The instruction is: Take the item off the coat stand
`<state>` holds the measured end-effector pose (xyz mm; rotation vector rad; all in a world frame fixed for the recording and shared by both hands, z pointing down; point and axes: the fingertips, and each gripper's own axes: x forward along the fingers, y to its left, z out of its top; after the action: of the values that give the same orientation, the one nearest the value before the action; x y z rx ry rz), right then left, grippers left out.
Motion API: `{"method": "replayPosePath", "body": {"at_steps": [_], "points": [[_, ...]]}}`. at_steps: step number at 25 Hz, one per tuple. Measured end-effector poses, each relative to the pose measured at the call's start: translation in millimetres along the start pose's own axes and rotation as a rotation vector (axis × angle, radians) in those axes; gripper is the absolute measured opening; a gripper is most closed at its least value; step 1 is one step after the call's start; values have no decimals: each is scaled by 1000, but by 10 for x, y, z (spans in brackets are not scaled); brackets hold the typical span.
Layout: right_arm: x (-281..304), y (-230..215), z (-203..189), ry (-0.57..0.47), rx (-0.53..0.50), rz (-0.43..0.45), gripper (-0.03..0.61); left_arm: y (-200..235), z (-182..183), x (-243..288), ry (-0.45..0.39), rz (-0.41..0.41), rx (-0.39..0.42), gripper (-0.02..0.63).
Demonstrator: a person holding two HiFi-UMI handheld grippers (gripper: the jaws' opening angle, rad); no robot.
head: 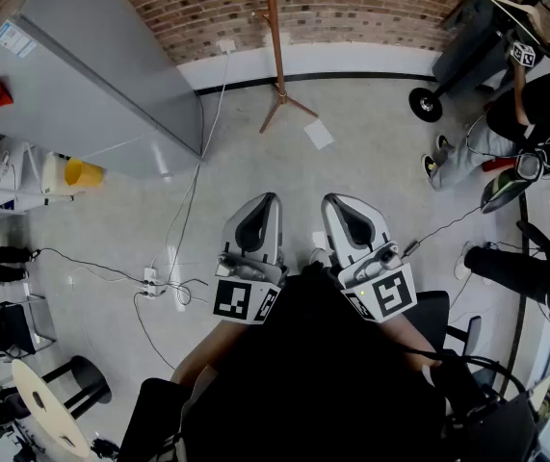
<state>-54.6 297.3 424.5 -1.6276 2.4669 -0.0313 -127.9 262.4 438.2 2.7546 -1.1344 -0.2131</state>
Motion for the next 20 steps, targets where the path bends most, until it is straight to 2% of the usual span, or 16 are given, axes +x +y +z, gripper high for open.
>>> {"method": "replayPosePath", "body": {"at_steps": [8,13,20], "points": [[-99,-51,39,-12,-9,25,18,-137,-79,44,7,3,1,17],[-207,-214,1,-2,33,11,19,-238,-127,65,12,21,2,17],[-419,-608,10,-14,81,-17,20,-256,-187,121,9,93,30,17]]}}
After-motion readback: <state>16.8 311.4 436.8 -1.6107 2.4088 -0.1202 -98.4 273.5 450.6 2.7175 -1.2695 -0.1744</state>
